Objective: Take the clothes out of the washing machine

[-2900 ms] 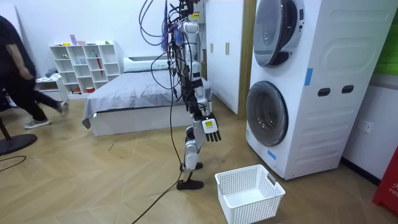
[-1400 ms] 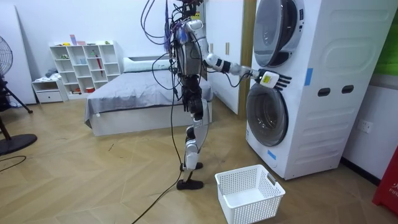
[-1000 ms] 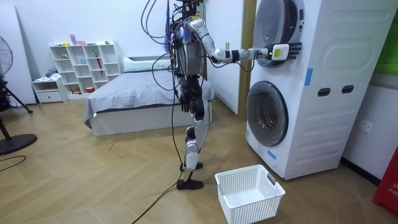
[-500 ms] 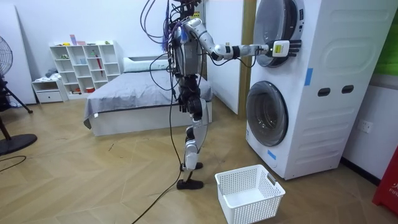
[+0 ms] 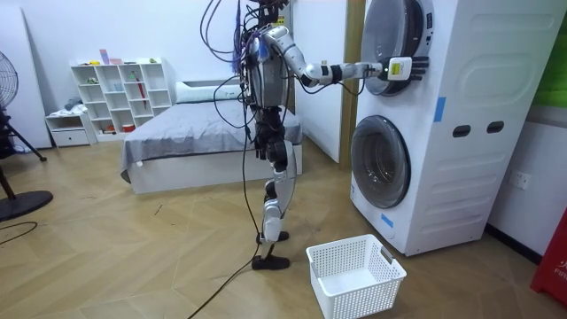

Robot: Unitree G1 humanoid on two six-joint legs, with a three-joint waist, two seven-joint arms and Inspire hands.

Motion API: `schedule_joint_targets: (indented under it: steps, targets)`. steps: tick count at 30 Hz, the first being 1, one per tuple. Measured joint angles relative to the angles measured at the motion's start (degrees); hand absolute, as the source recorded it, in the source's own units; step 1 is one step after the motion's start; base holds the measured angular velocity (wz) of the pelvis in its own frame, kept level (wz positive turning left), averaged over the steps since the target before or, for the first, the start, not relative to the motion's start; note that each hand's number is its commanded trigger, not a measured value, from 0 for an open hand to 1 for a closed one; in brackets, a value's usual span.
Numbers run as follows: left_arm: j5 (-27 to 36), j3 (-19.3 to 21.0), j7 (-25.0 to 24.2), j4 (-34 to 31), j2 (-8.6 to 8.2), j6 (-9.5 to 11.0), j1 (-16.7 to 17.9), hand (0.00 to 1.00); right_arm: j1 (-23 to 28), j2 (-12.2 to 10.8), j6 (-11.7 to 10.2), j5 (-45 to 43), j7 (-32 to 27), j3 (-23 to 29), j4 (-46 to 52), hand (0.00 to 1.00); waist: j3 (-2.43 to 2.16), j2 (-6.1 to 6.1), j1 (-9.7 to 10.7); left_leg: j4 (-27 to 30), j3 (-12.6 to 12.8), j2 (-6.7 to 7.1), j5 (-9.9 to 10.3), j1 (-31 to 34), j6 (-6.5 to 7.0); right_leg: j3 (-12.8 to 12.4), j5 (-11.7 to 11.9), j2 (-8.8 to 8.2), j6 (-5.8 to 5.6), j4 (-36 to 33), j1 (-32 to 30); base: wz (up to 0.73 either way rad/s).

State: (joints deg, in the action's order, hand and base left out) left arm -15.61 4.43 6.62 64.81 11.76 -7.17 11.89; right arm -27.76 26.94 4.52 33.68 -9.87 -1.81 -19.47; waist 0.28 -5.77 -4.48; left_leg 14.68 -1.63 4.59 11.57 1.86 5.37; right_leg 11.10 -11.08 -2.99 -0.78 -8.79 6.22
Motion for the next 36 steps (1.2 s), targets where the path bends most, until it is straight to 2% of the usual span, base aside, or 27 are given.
schedule_joint_targets:
  steps: [4, 9, 10, 12, 14, 16, 18, 23, 26, 31, 36]
  targets:
    - [-0.03, -0.14, 0.01, -0.77, 0.11, 0.44, -0.2, 0.0, 3.1, -0.02, 0.23, -4.21, -0.67, 0.97, 7.92, 0.0, -0.08, 0.15, 0.84, 0.32, 0.27, -0.1, 0.0, 0.51, 0.0, -0.02, 0.0, 0.03, 0.0, 0.03, -0.37, -0.02]
    - [0.33, -1.56, 0.41, -0.65, 0.09, 0.99, -0.61, 0.0, 11.8, -0.09, 0.08, -8.54, -0.36, 0.7, 21.1, 0.0, -0.09, 0.7, 0.86, -0.24, 1.59, -0.45, 0.0, -0.67, 0.0, -2.27, 0.0, 0.13, 0.0, 0.06, -0.17, -0.19]
    - [0.32, -2.05, 0.41, -0.66, 0.11, 1.04, -0.72, 0.0, 12.77, -0.09, -0.12, -8.54, 0.03, 0.47, 22.47, 0.0, -0.07, 0.8, 0.89, -0.37, 1.71, -0.49, 0.0, -0.83, 0.0, -2.6, 0.0, 0.16, 0.0, 0.07, -0.17, -0.27]
    - [0.16, -2.87, 0.41, -0.57, 0.18, 1.46, -1.35, 0.0, 15.81, -0.18, -2.07, -8.86, 1.41, -0.96, 25.29, 0.0, 0.01, 0.99, 1.01, -1.47, 2.51, -0.83, 0.0, -1.69, -0.03, -3.12, 0.0, 0.38, 0.01, 0.1, 0.06, -0.23]
    - [0.32, -3.47, 0.42, -0.48, 0.17, 1.81, -1.79, 0.0, 17.69, -0.31, -3.26, -9.07, 2.59, -1.92, 25.78, 0.0, 0.13, 1.2, 1.07, -1.62, 2.82, -0.95, 0.07, -2.32, -0.14, -3.12, 0.01, 0.45, 0.01, 0.12, 0.63, -0.1]
    - [0.34, -3.75, 0.42, -0.63, 0.17, 2.28, -2.04, 0.0, 19.34, -0.98, -3.27, -9.75, 3.93, -2.35, 26.33, 0.0, 0.11, 1.53, 1.02, -1.87, 2.82, -1.17, 0.35, -2.48, -0.54, -3.15, 0.01, 0.65, 0.02, 0.04, 0.65, -0.02]
    - [0.43, -5.14, 0.41, -0.55, 0.18, 2.25, -2.15, 0.0, 21.48, -3.31, -3.27, -9.78, 5.66, -2.86, 27.17, 0.0, 0.06, 1.76, 1.05, -1.97, 2.82, -1.21, 0.38, -2.4, -0.58, -3.13, 0.03, 0.73, 0.05, 0.03, 0.62, 0.0]
    - [1.44, -5.74, 0.4, -0.05, -0.31, 2.42, -2.09, 0.0, 24.69, -6.44, -3.23, -11.14, 10.98, -4.15, 27.71, 0.0, -0.12, 2.4, 1.03, -1.89, 3.01, -1.23, 0.37, -2.44, -0.58, -3.14, 0.13, 0.76, 0.21, -0.02, 0.65, 0.0]
    - [1.62, -6.13, 0.4, 0.01, -0.36, 2.42, -1.45, 0.0, 26.69, -6.76, -3.21, -11.49, 13.5, -5.2, 29.84, 0.0, -0.27, 2.65, 1.07, -1.61, 3.04, -1.21, 0.37, -2.5, -0.58, -3.1, 0.14, 0.75, 0.23, -0.02, 0.71, 0.0]
    - [1.6, -6.19, 0.36, 0.48, -0.86, 2.47, -1.0, 0.0, 29.06, -7.38, -3.21, -12.02, 17.97, -5.82, 32.16, 0.0, -0.18, 2.88, 1.03, -1.49, 2.95, -1.17, 0.38, -2.51, -0.57, -3.1, 0.14, 0.72, 0.23, 0.02, 0.93, 0.03]
    - [1.78, -6.33, 0.12, 0.46, -0.99, 2.53, -0.71, 0.0, 29.25, -8.85, -3.21, -13.9, 21.4, -6.16, 32.31, 0.0, -0.12, 3.0, 0.87, -1.52, 2.89, -1.18, 0.37, -2.65, -0.57, -3.08, 0.14, 0.72, 0.23, 0.01, 1.02, 0.0]
